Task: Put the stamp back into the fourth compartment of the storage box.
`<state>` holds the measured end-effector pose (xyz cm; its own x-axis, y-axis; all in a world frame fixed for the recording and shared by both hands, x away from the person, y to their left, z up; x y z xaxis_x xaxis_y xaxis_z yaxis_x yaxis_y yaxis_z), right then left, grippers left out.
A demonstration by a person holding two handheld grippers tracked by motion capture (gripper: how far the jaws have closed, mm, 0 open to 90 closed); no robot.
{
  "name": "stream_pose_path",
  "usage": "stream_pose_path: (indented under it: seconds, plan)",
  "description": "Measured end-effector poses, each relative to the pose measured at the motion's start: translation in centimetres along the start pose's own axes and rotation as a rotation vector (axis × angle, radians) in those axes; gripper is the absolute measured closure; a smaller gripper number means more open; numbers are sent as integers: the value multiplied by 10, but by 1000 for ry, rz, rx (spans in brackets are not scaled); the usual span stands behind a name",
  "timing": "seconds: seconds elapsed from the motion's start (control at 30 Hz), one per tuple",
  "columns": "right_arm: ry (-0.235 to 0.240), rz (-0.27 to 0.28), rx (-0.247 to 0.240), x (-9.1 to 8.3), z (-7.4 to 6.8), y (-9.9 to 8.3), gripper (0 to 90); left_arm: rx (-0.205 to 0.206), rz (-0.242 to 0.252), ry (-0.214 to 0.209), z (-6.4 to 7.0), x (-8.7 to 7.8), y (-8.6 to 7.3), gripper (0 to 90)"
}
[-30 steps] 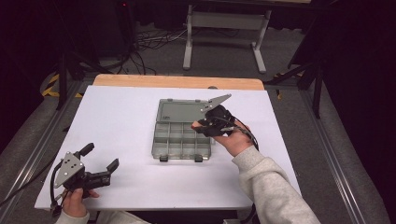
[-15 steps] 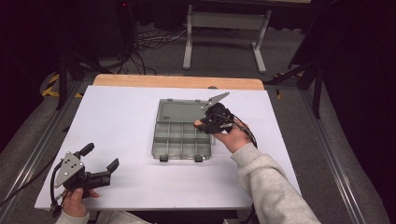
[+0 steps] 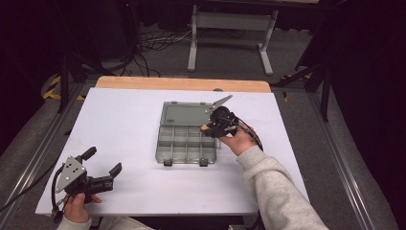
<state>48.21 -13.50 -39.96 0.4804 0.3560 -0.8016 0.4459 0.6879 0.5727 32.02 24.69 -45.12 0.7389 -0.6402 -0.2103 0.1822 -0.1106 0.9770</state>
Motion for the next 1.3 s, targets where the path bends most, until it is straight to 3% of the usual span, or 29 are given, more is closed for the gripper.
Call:
stream_pose_path:
  seconds: [1.3]
  plan:
    - [26,-123,-4,26,4,-10,659,-1,2,0,-1,0,0,1]
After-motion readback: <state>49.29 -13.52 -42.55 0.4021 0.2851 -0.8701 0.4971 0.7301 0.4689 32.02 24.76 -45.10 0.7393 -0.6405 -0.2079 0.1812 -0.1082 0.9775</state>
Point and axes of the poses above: each handheld gripper's, and its own axes: x roughly forward along the jaws, y roughly out of its top, z roughly to its right, the point moved 3 cm from there along x, roughly forward along the jaws, and after that the axes turned 9 degrees about -y, right-handed, at the moved point
